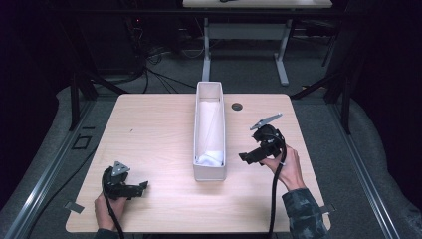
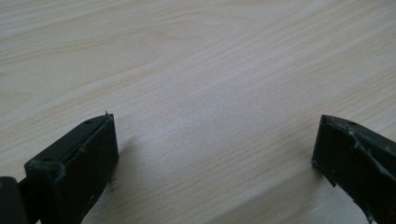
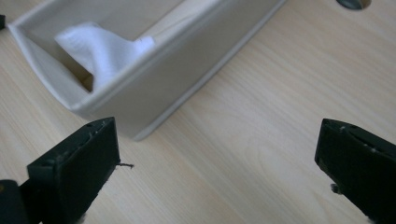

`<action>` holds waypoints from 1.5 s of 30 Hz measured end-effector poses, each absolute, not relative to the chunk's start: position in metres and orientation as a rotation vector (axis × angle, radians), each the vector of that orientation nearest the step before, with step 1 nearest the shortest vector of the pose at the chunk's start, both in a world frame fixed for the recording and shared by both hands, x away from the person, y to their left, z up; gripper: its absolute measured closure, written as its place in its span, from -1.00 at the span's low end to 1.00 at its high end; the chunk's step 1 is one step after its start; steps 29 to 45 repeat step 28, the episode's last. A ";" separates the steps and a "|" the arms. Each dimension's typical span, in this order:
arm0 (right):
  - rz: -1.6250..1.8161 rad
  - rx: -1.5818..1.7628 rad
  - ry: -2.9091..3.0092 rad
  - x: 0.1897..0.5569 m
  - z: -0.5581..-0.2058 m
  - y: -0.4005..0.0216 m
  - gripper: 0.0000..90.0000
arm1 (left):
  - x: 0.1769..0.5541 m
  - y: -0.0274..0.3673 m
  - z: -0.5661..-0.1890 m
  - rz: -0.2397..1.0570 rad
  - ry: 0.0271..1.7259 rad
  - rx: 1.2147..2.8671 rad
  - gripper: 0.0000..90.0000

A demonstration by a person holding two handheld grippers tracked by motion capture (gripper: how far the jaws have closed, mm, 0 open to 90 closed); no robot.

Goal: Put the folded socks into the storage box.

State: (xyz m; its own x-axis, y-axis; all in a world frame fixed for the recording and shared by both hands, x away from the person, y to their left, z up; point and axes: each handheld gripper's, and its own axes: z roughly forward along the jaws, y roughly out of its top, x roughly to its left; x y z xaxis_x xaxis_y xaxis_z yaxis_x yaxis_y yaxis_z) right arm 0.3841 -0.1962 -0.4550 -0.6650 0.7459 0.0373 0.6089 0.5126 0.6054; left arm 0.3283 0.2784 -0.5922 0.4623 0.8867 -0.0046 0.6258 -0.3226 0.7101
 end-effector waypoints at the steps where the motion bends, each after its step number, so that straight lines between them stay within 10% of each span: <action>1: 0.859 1.165 2.516 0.383 -0.459 -0.199 -1.00 | 0.328 0.278 -0.592 0.517 1.253 2.064 -1.00; 25: 0.825 1.341 2.464 0.359 -0.556 -0.252 -1.00 | 0.328 0.278 -0.592 0.517 1.254 2.064 -1.00; 45: 0.810 1.346 2.431 0.354 -0.560 -0.255 -1.00 | 0.328 0.278 -0.592 0.517 1.254 2.063 -1.00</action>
